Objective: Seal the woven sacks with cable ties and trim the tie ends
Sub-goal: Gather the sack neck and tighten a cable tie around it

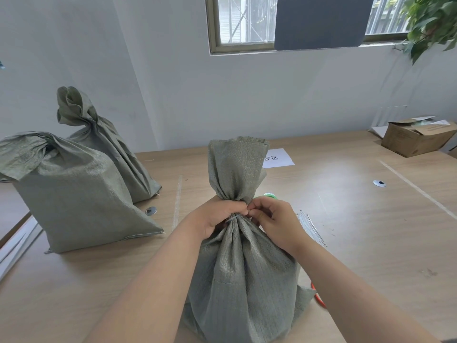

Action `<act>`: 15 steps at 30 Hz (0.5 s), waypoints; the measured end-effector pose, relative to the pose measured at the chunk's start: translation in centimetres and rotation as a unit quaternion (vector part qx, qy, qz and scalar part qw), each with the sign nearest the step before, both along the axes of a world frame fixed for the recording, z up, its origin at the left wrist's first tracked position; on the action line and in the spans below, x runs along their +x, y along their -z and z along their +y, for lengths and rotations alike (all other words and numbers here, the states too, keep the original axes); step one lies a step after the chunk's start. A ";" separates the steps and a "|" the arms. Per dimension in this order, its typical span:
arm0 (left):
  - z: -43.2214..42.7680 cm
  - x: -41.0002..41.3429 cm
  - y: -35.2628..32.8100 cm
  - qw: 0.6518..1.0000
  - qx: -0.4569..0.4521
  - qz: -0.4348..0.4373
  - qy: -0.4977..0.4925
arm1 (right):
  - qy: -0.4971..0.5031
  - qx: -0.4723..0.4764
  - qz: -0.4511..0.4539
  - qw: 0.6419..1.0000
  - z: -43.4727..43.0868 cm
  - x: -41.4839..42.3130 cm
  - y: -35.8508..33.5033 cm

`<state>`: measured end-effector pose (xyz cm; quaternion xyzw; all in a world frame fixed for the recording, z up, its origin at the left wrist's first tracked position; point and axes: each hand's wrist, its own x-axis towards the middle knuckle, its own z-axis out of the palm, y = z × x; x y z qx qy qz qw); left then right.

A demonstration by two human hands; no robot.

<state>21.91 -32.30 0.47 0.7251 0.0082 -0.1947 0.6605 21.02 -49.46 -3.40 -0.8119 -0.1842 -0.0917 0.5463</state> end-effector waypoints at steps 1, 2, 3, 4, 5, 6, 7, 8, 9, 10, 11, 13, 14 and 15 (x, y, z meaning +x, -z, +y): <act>0.1 0.0 0.0 1.000 -0.001 0.000 -0.001 | 0.000 0.011 0.007 1.000 0.0 0.0 0.2; 0.2 -0.1 0.1 1.000 -0.002 0.001 -0.002 | 0.000 0.018 0.011 1.000 0.1 -0.1 0.3; 0.2 -0.1 0.1 1.000 -0.001 0.001 -0.002 | 0.000 0.021 0.012 1.000 0.1 -0.1 0.4; 0.3 -0.2 0.0 1.000 -0.001 0.001 -0.002 | 0.000 0.023 0.012 1.000 0.1 -0.2 0.5; 0.3 -0.3 0.0 1.000 -0.004 0.000 -0.003 | 0.000 0.023 0.011 1.000 0.2 -0.2 0.5; 0.3 -0.3 0.0 1.000 -0.007 -0.002 -0.003 | -0.001 0.024 0.011 1.000 0.2 -0.1 0.5; 0.3 -0.4 0.0 1.000 -0.010 -0.004 -0.003 | -0.002 0.024 0.011 1.000 0.2 -0.1 0.5; 0.3 -0.4 0.0 1.000 -0.012 -0.007 -0.004 | -0.003 0.024 0.011 1.000 0.2 -0.2 0.5; 0.3 -0.5 0.0 1.000 -0.013 -0.009 -0.006 | -0.004 0.023 0.012 1.000 0.2 -0.2 0.5; 0.4 -0.6 0.0 1.000 -0.013 -0.013 -0.007 | -0.006 0.024 0.013 1.000 0.2 -0.2 0.5; 0.4 -0.6 0.0 1.000 -0.012 -0.016 -0.007 | -0.006 0.026 0.015 1.000 0.2 -0.2 0.5; 0.3 -0.8 0.2 1.000 -0.016 -0.020 -0.008 | -0.009 0.031 0.020 0.999 0.2 -0.4 0.5; 0.4 -0.8 0.3 1.000 -0.020 -0.020 -0.008 | -0.012 0.033 0.023 0.999 0.2 -0.5 0.5; 0.4 -0.9 0.4 0.999 -0.025 -0.018 -0.009 | -0.016 0.037 0.026 0.999 0.2 -0.6 0.5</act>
